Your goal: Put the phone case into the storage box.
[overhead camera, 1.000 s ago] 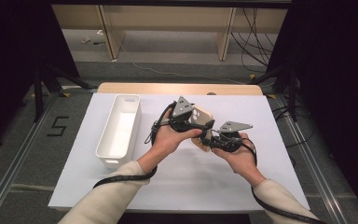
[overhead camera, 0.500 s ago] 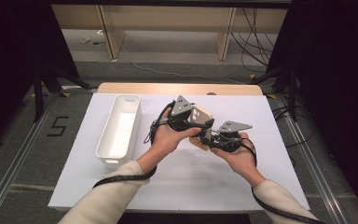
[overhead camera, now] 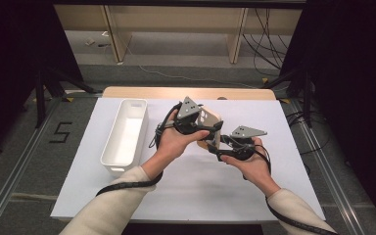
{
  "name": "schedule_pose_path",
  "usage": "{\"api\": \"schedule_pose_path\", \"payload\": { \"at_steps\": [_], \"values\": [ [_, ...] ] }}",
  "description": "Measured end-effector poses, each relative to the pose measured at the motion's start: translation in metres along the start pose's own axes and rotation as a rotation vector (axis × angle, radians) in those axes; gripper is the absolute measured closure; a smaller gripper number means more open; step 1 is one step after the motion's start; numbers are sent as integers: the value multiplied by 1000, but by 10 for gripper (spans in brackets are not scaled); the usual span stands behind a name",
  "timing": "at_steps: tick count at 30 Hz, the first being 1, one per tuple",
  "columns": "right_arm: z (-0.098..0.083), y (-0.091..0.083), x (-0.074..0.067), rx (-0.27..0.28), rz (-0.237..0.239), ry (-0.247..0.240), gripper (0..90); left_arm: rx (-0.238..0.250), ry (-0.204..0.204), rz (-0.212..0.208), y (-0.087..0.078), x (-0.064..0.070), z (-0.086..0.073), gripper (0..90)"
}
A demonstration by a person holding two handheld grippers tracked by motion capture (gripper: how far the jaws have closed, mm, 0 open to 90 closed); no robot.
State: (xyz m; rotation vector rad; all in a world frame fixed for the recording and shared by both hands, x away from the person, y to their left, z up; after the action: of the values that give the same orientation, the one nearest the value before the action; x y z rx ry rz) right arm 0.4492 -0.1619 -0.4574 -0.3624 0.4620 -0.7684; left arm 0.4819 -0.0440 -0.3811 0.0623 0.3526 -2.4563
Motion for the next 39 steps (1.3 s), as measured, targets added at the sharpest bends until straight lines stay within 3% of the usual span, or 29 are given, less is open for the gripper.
{"api": "schedule_pose_path", "payload": {
  "at_steps": [1, 3, 6, 18, 33, 39],
  "values": [
    [0, -1, 0, 0, 3, -4, 271, 2, 0, 3, 0, -1, 1, 108],
    [-1, -2, 0, -6, 17, -9, 197, 2, 4, 8, -1, -3, 1, 108],
    [-3, -3, 0, -13, 37, -7, 153, -1, 6, 12, -3, -5, 1, 108],
    [-6, -10, 7, 6, 0, -14, 124, 0, 9, 27, -13, -13, 1, 108],
    [-6, -22, 15, 49, -18, -66, 122, 3, 12, 34, -24, -19, 1, 108],
    [-6, -25, 18, 53, -24, -61, 126, 5, 11, 39, -27, -22, 2, 108]
  ]
}}
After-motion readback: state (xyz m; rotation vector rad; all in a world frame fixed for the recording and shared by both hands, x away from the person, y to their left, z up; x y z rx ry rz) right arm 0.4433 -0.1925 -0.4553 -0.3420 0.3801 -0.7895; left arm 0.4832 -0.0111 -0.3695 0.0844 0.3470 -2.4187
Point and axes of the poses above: each handheld gripper's, and its own axes: y roughly forward along the jaws, z roughly out of its top, x roughly to its right, the point moved 6 cm from there along y, roughly forward along the jaws, and after that the axes turned 12 degrees about y, right-handed, at the moved point
